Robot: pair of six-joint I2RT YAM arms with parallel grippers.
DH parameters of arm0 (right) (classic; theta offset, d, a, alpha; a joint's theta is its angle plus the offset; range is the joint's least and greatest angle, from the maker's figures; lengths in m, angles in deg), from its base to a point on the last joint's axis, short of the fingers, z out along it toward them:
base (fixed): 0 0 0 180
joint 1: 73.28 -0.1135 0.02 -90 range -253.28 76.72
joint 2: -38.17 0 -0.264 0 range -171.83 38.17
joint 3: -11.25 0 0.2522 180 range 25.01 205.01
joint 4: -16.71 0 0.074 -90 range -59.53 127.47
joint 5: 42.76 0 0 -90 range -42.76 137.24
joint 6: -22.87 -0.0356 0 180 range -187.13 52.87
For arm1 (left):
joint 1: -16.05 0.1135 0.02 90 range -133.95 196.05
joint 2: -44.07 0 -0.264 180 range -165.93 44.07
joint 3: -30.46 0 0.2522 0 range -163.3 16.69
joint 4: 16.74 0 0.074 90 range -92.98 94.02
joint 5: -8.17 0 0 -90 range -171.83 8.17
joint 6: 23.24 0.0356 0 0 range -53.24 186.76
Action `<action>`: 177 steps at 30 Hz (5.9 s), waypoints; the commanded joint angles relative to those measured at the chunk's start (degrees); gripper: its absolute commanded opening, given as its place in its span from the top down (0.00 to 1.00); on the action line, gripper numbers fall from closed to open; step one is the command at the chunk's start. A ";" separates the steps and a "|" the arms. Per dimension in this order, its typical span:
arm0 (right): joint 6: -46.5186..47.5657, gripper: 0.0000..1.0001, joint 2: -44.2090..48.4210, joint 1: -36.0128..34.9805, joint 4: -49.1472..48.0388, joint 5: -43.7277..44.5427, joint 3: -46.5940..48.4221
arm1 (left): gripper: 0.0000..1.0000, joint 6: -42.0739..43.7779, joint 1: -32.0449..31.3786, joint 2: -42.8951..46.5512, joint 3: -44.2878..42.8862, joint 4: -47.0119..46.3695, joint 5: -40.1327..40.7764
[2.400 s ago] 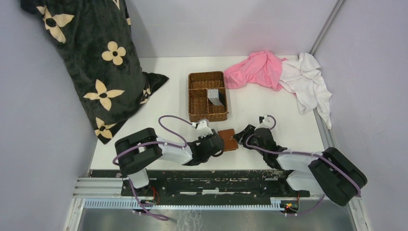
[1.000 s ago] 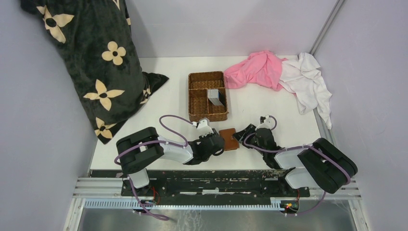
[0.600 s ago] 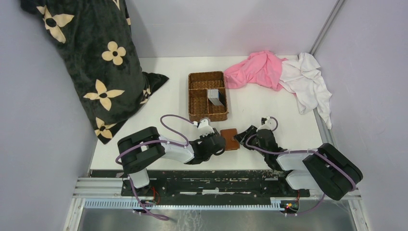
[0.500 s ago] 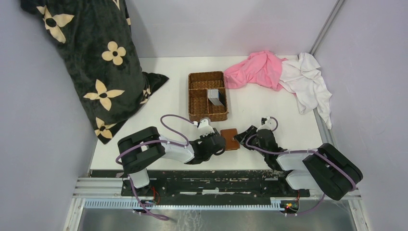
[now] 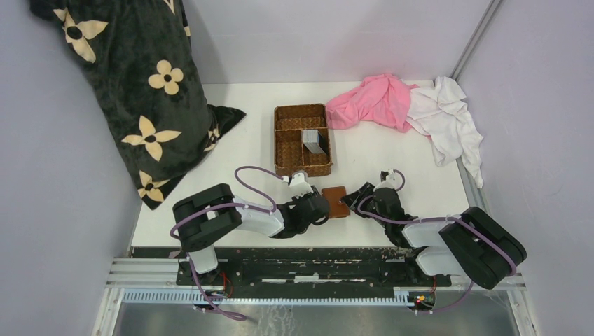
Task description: Put the credit cards into the card holder
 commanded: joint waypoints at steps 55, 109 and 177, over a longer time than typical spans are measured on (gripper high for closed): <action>4.86 0.55 10.49 -0.21 10.09 5.46 -1.52 | 0.71 4.84 0.08 -7.51 4.05 17.28 -8.31; 5.27 0.57 2.78 -0.06 8.37 5.73 -0.28 | 0.74 5.39 0.28 -8.13 3.61 17.64 -7.88; 26.69 0.50 6.53 -17.46 57.43 28.77 29.60 | 0.67 9.83 1.44 -4.37 12.38 -5.35 -16.79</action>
